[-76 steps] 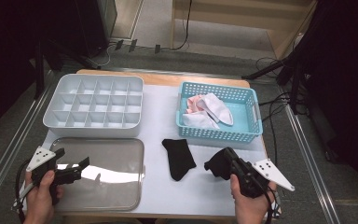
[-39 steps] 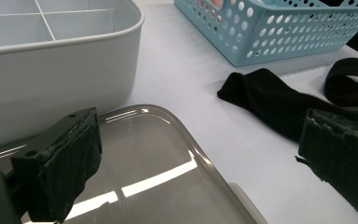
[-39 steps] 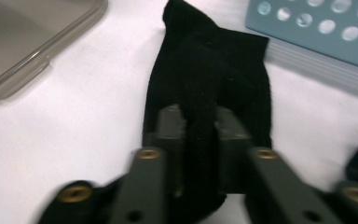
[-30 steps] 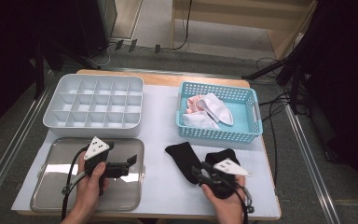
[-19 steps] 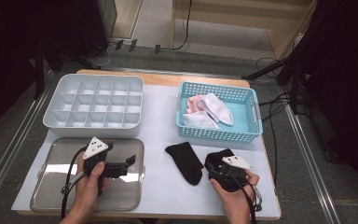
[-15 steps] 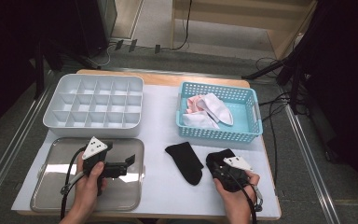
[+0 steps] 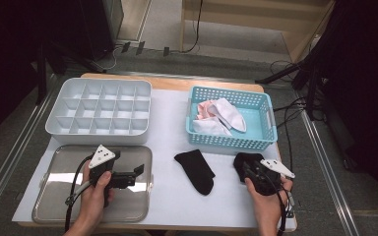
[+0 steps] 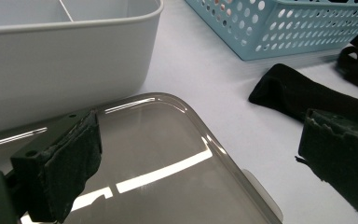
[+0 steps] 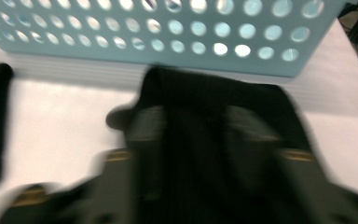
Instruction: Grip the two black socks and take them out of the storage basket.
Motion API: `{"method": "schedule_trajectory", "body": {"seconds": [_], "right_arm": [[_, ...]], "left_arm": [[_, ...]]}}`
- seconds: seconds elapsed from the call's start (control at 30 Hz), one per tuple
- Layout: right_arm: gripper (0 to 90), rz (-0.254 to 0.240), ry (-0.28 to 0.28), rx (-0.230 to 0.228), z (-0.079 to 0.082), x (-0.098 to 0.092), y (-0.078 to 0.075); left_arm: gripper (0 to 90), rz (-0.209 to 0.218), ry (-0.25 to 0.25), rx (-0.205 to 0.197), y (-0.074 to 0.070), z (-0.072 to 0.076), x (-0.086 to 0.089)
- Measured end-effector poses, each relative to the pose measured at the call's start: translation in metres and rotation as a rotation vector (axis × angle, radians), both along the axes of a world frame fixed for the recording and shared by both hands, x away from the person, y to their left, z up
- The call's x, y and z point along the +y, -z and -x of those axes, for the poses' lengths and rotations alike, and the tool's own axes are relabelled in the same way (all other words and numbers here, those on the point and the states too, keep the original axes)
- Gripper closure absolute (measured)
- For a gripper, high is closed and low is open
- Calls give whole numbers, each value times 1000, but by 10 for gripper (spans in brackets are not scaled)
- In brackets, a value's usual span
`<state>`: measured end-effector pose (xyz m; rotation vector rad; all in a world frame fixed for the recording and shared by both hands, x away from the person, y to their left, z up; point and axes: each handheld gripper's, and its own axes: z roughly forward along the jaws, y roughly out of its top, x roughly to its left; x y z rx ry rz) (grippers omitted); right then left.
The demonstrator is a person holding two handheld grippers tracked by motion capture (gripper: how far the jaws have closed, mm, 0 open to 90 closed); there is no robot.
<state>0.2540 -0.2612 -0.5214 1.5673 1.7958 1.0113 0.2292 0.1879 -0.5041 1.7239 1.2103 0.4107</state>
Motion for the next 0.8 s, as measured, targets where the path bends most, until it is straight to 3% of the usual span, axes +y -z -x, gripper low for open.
{"method": "schedule_trajectory", "body": {"seconds": [0.03,0.07,0.1,0.13,0.2,0.23,0.3,0.33,0.4,0.43,0.47,0.53,0.57,0.63,0.7,0.8], "right_arm": [[403,20,12,-44,6,6,-6],[398,6,16,-102,14,13,-14],[398,6,16,-102,14,13,-14],[416,-30,-13,-154,27,27,-24],[434,-39,-36,-159,30,33,-25],[454,-52,-74,-156,34,42,-26],[470,-96,-203,-86,36,77,-19],[465,-89,-238,-61,35,89,-16],[421,-25,-275,-11,33,110,-7],[421,-25,-275,-11,33,110,-7],[440,29,-265,31,32,119,1],[561,44,-272,49,32,120,6],[561,44,-272,49,32,120,6],[791,46,-294,49,33,111,2],[815,42,-299,54,33,107,0],[820,49,-296,51,32,86,-3]], "left_arm": [[0,3,1,3,0,0,0],[0,7,-2,2,-1,0,1],[0,7,-2,2,-1,0,1],[0,12,-6,0,-1,0,2],[0,13,-5,1,-1,0,3],[0,11,-6,2,-1,0,3],[0,13,-4,2,-1,0,2],[0,12,-3,1,-1,0,2],[0,11,-1,0,-2,1,2],[0,11,-1,0,-2,1,2],[0,13,-2,0,-2,1,3],[0,15,-5,2,-1,0,4],[0,11,-8,3,-1,0,5],[0,14,-10,5,-1,0,6],[0,16,-12,4,-1,0,7],[0,16,-13,2,-2,0,7]]}}
